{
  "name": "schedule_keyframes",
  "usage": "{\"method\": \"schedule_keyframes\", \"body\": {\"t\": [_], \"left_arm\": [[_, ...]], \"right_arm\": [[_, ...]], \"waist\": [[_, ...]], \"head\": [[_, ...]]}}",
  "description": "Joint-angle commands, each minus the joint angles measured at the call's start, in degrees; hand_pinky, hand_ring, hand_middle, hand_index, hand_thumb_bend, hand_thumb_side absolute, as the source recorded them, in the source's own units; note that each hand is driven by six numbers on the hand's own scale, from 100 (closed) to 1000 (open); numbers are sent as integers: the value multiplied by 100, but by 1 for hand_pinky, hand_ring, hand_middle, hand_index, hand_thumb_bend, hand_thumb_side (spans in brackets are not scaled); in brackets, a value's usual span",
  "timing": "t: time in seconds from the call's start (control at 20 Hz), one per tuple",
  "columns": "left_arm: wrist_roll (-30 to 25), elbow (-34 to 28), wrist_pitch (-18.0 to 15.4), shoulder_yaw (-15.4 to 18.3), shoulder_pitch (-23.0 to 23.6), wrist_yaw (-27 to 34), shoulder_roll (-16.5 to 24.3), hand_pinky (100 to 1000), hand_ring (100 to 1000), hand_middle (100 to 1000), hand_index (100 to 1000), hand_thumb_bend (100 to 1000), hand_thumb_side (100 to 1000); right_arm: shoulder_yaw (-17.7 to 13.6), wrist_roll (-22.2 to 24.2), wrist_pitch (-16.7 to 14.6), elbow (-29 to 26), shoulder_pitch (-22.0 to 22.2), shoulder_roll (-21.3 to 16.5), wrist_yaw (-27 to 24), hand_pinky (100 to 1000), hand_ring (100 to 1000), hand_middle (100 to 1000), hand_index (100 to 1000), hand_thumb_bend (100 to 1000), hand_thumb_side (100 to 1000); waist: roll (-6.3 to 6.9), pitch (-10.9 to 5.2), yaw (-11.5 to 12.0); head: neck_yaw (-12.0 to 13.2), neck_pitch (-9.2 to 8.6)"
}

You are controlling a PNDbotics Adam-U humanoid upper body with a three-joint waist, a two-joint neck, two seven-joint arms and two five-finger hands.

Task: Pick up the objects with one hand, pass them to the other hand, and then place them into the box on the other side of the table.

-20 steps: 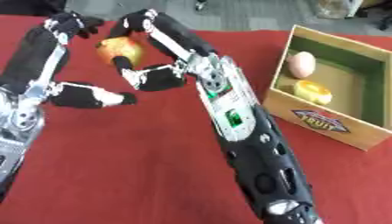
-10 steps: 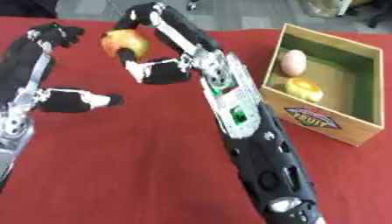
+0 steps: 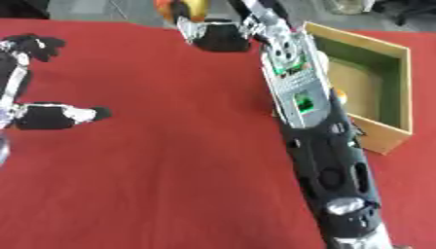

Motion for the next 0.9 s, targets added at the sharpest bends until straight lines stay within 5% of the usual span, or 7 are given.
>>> {"method": "schedule_keyframes", "body": {"t": [0.05, 0.5, 0.9], "left_arm": [[178, -156, 81, 189, 6, 82, 228, 752, 644, 624, 796, 952, 478], [347, -209, 204, 372, 78, 107, 338, 751, 646, 626, 795, 955, 472], [407, -230, 263, 452, 95, 76, 386, 752, 649, 630, 797, 959, 469]], "right_arm": [[-229, -77, 184, -129, -121, -359, -156, 889, 938, 379, 517, 100, 100], [-743, -334, 495, 216, -55, -1032, -221, 892, 952, 380, 519, 100, 100], [-971, -544, 506, 547, 58, -1598, -288, 892, 957, 380, 520, 100, 100]], "waist": [[44, -141, -2], [59, -170, -16], [69, -169, -68]], "head": [[-74, 4], [-314, -115], [-655, -570]]}}
